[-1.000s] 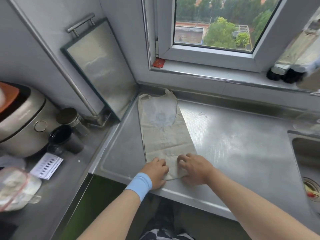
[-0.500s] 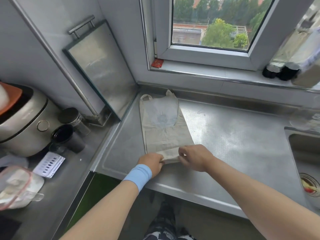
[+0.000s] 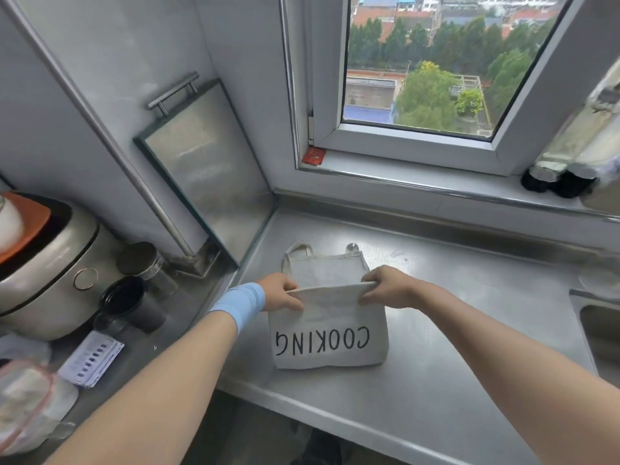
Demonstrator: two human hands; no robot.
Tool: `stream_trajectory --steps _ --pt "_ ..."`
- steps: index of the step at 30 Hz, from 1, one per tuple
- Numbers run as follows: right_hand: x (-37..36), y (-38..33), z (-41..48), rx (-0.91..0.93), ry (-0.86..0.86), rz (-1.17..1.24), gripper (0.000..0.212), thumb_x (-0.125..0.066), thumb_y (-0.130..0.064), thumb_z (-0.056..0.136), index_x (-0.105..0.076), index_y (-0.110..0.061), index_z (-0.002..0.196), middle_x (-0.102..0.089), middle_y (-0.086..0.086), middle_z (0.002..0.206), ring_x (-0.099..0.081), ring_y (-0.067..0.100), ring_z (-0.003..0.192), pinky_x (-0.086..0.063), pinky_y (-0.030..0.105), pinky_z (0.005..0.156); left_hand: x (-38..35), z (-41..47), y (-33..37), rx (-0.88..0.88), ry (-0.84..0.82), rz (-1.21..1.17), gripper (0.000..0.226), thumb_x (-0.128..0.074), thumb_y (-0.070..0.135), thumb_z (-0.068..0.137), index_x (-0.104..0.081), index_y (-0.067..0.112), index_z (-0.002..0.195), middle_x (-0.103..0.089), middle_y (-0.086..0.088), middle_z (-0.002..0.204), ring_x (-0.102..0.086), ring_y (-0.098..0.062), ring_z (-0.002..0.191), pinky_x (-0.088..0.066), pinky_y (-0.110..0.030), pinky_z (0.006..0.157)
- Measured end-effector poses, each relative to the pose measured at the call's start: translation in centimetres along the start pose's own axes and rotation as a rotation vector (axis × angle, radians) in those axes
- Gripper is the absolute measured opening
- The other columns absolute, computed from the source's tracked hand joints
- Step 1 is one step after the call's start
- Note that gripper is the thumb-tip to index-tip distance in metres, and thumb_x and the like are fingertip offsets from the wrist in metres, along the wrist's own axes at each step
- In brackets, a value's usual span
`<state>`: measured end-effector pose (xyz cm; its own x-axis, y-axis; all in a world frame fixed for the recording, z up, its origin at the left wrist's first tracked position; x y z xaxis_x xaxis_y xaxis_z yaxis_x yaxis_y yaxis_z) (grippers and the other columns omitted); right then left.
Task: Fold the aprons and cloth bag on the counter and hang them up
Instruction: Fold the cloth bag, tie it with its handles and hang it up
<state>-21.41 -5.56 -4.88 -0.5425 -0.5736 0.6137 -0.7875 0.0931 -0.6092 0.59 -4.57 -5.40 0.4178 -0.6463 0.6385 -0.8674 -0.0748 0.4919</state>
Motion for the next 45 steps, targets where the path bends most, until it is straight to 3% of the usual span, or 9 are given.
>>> stream_trajectory --steps 6,15,19,24,27,30,35,39,45 --pt "2.0 2.1 5.7 -0.033 0.222 0.187 0.012 -0.071 -0.028 0.084 -0.072 -0.018 0.091 -0.07 0.002 0.086 -0.063 0.019 0.075 -0.047 0.028 0.065 2.7 6.3 -3.0 0.054 0.197 -0.227 0.012 -0.07 0.037 0.082 -0.07 0.028 0.09 -0.07 0.003 0.091 -0.067 -0.019 0.09 -0.052 -0.031 0.087" --pt "3.9 3.0 13.4 -0.119 0.385 -0.217 0.025 -0.052 -0.042 0.091 -0.066 -0.022 0.082 -0.064 -0.002 0.083 -0.061 0.027 0.08 -0.037 0.031 0.061 5.3 13.9 -4.3 0.092 0.406 0.156 0.03 -0.055 0.045 0.091 -0.065 0.022 0.108 -0.061 -0.001 0.115 -0.06 -0.024 0.104 -0.043 -0.029 0.085" --pt "4.4 3.5 15.5 -0.154 0.37 -0.243 0.016 -0.054 -0.037 0.088 -0.056 -0.027 0.077 -0.054 -0.002 0.086 -0.054 0.023 0.076 -0.035 0.029 0.062 5.4 15.3 -5.0 0.146 0.403 0.11 0.032 -0.06 0.037 0.087 -0.057 0.026 0.117 -0.059 0.0 0.12 -0.057 -0.023 0.106 -0.047 -0.033 0.086" --pt "3.6 4.7 16.5 -0.229 0.329 -0.22 0.011 -0.057 -0.034 0.083 -0.061 -0.027 0.091 -0.063 0.002 0.099 -0.059 0.025 0.085 -0.046 0.03 0.069 5.2 13.5 0.1 -0.021 0.655 0.48 0.044 -0.063 0.015 0.076 -0.056 0.029 0.116 -0.051 0.003 0.123 -0.05 -0.022 0.108 -0.042 -0.032 0.087" --pt "3.8 3.7 15.5 -0.197 0.491 -0.325 0.035 -0.061 -0.026 0.081 -0.055 -0.018 0.114 -0.054 0.005 0.11 -0.056 0.031 0.098 -0.046 0.038 0.074 0.3 13.2 3.1 -0.224 0.544 0.486 0.039 -0.061 0.03 0.081 -0.058 0.023 0.119 -0.051 -0.003 0.135 -0.048 -0.025 0.123 -0.041 -0.039 0.098" --pt "1.5 -0.1 13.4 0.091 0.601 -0.536 0.049 -0.058 -0.012 0.077 -0.053 -0.014 0.126 -0.049 0.013 0.131 -0.05 0.036 0.119 -0.044 0.042 0.085 -4.6 13.4 2.3 -0.151 0.374 0.484 0.06 -0.034 0.049 0.09 -0.045 0.019 0.141 -0.034 -0.004 0.154 -0.033 -0.027 0.141 -0.029 -0.047 0.112" --pt "-6.5 1.9 10.8 0.233 0.365 -0.527 0.058 -0.031 -0.04 0.098 -0.03 -0.024 0.153 -0.023 0.009 0.162 -0.019 0.028 0.15 -0.023 0.048 0.118 -6.9 12.6 0.4 -0.115 0.359 0.552 0.069 -0.031 0.053 0.091 -0.035 0.017 0.149 -0.025 -0.004 0.158 -0.025 -0.024 0.146 -0.014 -0.049 0.114" --pt "-6.7 4.5 9.6 0.186 0.342 -0.611 0.064 -0.026 -0.052 0.1 -0.015 -0.027 0.157 -0.003 0.007 0.165 0.001 0.024 0.152 -0.005 0.045 0.12 -6.9 11.2 -2.3 -0.09 0.34 0.56 0.071 -0.032 0.056 0.09 -0.024 0.02 0.151 -0.017 -0.006 0.161 -0.017 -0.026 0.148 -0.011 -0.047 0.115" --pt "-7.3 -0.5 6.9 0.502 0.288 -0.751 0.057 -0.047 -0.047 0.089 -0.048 -0.017 0.137 -0.044 0.015 0.144 -0.046 0.036 0.127 -0.036 0.045 0.101 -6.1 9.0 -2.8 -0.133 0.274 0.553 0.069 -0.035 0.056 0.094 -0.013 0.028 0.153 0.011 0.001 0.162 0.011 -0.022 0.149 0.003 -0.039 0.121"
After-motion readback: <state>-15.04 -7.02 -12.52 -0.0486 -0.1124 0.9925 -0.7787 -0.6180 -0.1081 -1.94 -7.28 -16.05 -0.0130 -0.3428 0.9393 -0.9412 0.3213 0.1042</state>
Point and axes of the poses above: each hand's wrist, its own z-axis towards the middle knuckle, its own x-axis out of the back of the hand, y = z × x, the point moved 10 cm from there along z, towards the middle knuckle
